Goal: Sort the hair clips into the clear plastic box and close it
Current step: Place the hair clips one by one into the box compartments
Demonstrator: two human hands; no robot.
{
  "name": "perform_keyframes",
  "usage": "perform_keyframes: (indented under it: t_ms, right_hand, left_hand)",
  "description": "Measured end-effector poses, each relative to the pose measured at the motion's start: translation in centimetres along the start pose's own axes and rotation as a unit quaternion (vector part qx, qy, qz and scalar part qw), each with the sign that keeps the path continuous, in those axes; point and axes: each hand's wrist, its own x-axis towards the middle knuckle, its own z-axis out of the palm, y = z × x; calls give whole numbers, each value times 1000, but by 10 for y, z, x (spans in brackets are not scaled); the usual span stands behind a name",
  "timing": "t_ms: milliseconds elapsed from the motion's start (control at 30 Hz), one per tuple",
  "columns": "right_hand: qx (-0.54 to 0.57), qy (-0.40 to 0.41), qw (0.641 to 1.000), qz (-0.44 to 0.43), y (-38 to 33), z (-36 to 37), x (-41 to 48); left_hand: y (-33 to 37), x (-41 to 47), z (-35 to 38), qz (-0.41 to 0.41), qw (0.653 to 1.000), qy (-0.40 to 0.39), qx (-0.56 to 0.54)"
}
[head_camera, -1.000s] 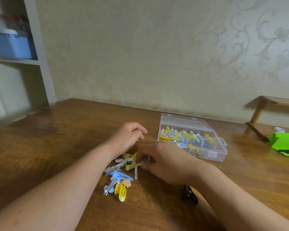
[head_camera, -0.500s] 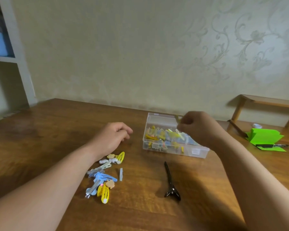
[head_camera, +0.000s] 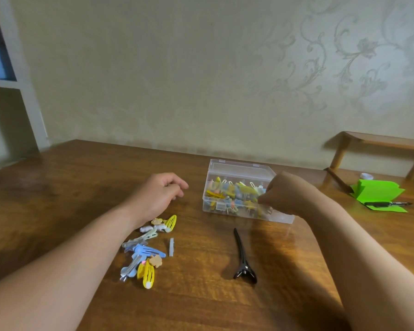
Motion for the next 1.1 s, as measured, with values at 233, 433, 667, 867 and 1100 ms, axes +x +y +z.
perform_keyframes:
  t_ms: [233,433,667,867,1100]
  right_hand:
    - [12,30,999,1,3,7,5]
    - [45,123,983,-130,-36,-3,-24]
    - [74,64,921,-377,-108,30,-69]
    - [27,2,895,-445,-122,53,-68]
    - [27,-21,915,-403,-115,44,-68]
  left_hand:
    - [-2,1,0,5,1000,-4,-5]
    - [-4,3,2,5,1000,-1,-8]
    - [-10,12,3,-5,993,24,-119]
    - [-13,15,5,-13,995,30,-89]
    - [-12,13,3,-5,997,25,-69]
